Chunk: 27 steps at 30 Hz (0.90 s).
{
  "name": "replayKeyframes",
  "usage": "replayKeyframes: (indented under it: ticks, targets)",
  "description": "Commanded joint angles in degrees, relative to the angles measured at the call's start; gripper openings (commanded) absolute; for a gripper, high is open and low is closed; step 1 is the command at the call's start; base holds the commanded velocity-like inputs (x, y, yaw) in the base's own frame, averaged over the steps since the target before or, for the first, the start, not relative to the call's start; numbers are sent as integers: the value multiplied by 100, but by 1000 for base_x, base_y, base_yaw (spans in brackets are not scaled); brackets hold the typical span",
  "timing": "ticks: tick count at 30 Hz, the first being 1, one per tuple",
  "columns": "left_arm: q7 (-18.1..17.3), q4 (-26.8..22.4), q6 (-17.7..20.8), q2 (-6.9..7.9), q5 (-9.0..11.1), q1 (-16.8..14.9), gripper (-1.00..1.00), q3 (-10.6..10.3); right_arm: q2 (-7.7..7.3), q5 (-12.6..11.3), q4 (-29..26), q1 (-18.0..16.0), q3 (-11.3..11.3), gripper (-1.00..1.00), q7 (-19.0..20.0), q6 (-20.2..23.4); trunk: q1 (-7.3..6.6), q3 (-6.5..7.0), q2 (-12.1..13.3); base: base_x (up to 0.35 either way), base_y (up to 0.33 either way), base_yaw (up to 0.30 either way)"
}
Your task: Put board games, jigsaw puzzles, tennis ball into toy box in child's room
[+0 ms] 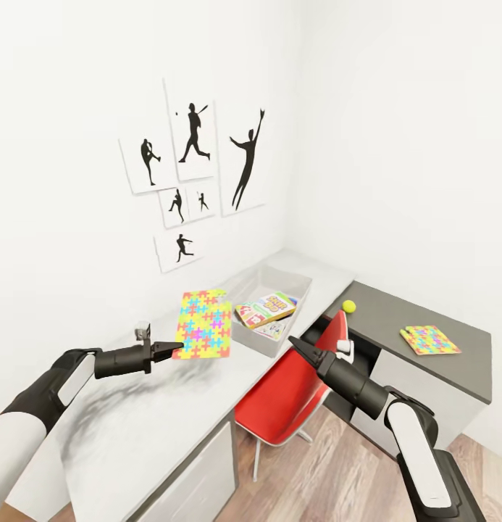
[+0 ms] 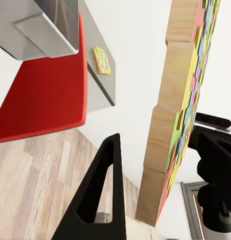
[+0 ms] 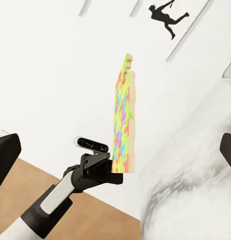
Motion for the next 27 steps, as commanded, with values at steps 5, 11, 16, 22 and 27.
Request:
replayKeyframes:
  ticks: [5,11,16,22,27]
  targets:
    - [-8,2,31,9,29,-6,-100,-23,2,-12,5,-6,-6,100,3,33,4,-13,-13,0,-12,0]
    - [-8,2,31,14,27,-8,-100,-23,-2,-12,13,-6,-7,100,2,32,4,-13,-13,0,-1,-6]
    - [-8,2,24,17,28,-9,-100,-23,-6,-12,25,-6,-16,100,3,32,4,-13,-13,0,0,-109]
    - [-8,2,22,25,29,-8,-100,-18,2,-12,31,-6,-7,100,4,32,4,-6,-13,0,0,-251]
    - [-8,2,22,26,25,-8,-100,-13,2,-7,31,-6,-6,100,2,31,4,5,-13,29,-28,-274]
